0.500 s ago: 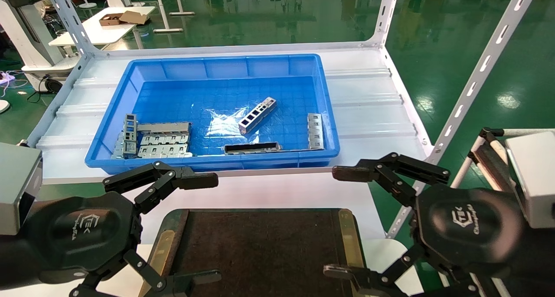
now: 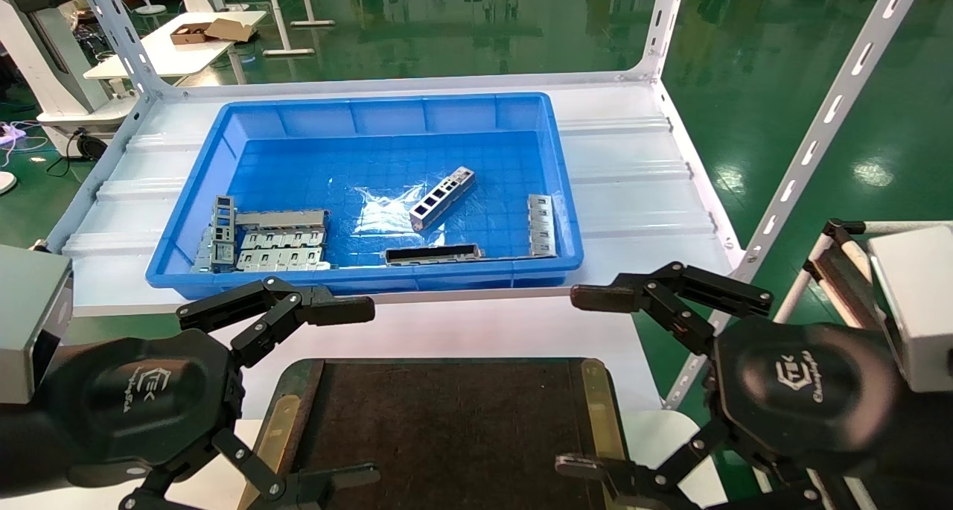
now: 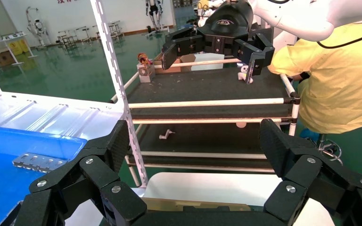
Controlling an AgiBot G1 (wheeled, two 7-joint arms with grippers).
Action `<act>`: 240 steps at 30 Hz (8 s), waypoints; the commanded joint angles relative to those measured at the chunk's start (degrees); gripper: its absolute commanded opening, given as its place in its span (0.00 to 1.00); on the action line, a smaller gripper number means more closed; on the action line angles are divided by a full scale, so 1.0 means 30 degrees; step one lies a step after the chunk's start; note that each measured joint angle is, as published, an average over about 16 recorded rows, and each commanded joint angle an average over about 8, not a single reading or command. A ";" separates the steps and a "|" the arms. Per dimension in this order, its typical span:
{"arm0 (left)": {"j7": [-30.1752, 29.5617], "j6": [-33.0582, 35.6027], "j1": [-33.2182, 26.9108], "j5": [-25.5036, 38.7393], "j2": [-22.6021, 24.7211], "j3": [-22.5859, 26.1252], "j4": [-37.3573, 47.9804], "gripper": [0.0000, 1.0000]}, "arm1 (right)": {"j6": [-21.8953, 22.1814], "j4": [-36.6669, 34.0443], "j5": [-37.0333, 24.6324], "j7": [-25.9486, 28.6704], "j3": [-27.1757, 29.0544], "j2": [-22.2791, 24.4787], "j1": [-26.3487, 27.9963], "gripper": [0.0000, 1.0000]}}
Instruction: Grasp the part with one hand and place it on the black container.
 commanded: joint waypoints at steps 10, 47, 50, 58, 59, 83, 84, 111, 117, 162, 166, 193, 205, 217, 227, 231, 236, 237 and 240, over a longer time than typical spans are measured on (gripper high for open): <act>-0.0001 0.0004 0.0003 0.0004 -0.0003 -0.0003 -0.0003 1.00 | -0.0001 0.0000 -0.0001 0.0000 0.0000 -0.0001 0.0001 1.00; -0.1808 -0.8585 -0.5709 0.7932 0.5995 0.3040 0.5413 1.00 | 0.0008 -0.0021 0.0029 -0.0029 -0.0051 0.0013 0.0020 1.00; -0.1099 -0.9348 -0.6555 0.8729 0.7244 0.3408 0.7561 1.00 | 0.0010 -0.0021 0.0032 -0.0031 -0.0055 0.0015 0.0021 1.00; 0.1634 -1.1293 -0.8645 1.0265 1.0310 0.4027 1.3610 1.00 | 0.0015 -0.0021 0.0040 -0.0037 -0.0067 0.0020 0.0024 1.00; 0.1994 -1.1520 -0.8861 1.0409 1.0655 0.4085 1.4337 1.00 | 0.0015 -0.0021 0.0041 -0.0038 -0.0068 0.0020 0.0024 1.00; 0.5847 -1.4648 -1.0907 1.0822 1.4242 0.4564 2.2468 0.00 | 0.0030 -0.0021 0.0064 -0.0054 -0.0101 0.0034 0.0031 0.00; 0.5807 -1.4707 -1.0897 1.0801 1.4247 0.4595 2.2505 0.00 | 0.0030 -0.0021 0.0065 -0.0055 -0.0102 0.0034 0.0031 0.00; 0.4630 -1.5452 -1.0173 1.0146 1.4319 0.5743 2.2058 0.00 | 0.0046 -0.0021 0.0089 -0.0073 -0.0138 0.0049 0.0039 0.00; 0.4424 -1.5545 -1.0147 0.9767 1.4299 0.5920 2.1848 0.00 | 0.0049 -0.0021 0.0094 -0.0077 -0.0145 0.0052 0.0041 0.00; -0.0195 -0.0512 -0.3876 0.4110 0.6564 0.4632 0.8789 0.00 | 0.0074 -0.0021 0.0133 -0.0105 -0.0201 0.0075 0.0053 0.00; -0.1535 -0.1792 -0.1566 0.3897 0.5551 0.4604 0.6237 0.00 | 0.0076 -0.0021 0.0136 -0.0107 -0.0206 0.0077 0.0054 0.00; -0.7128 -2.2849 0.9629 0.7531 0.8148 0.5582 -0.0390 0.00 | 0.0090 -0.0022 0.0158 -0.0123 -0.0238 0.0090 0.0061 0.00; -0.8601 -2.8766 0.8321 0.8277 1.2072 0.8160 0.2810 0.00 | 0.0096 -0.0022 0.0167 -0.0130 -0.0251 0.0096 0.0064 0.00; -0.8042 -3.1552 0.7385 0.6839 1.3286 1.0340 0.5106 0.00 | 0.0102 -0.0022 0.0176 -0.0137 -0.0265 0.0102 0.0067 0.00; -0.6919 -3.3002 0.6683 0.4739 1.3544 1.2014 0.5840 0.11 | 0.0106 -0.0022 0.0184 -0.0142 -0.0276 0.0106 0.0069 0.04; -0.6528 -3.3485 0.6571 0.3827 1.3463 1.2558 0.5616 0.60 | 0.0108 -0.0022 0.0187 -0.0144 -0.0281 0.0108 0.0070 0.50; -0.6106 -3.4035 0.6418 0.2760 1.3301 1.3096 0.5144 1.00 | 0.0111 -0.0022 0.0191 -0.0147 -0.0286 0.0110 0.0071 1.00; -0.6029 -3.4136 0.6385 0.2582 1.3269 1.3181 0.5039 1.00 | 0.0111 -0.0022 0.0192 -0.0148 -0.0287 0.0111 0.0071 1.00; -0.5835 -3.4402 0.6287 0.2078 1.3168 1.3400 0.4694 1.00 | 0.0113 -0.0022 0.0194 -0.0149 -0.0290 0.0112 0.0072 1.00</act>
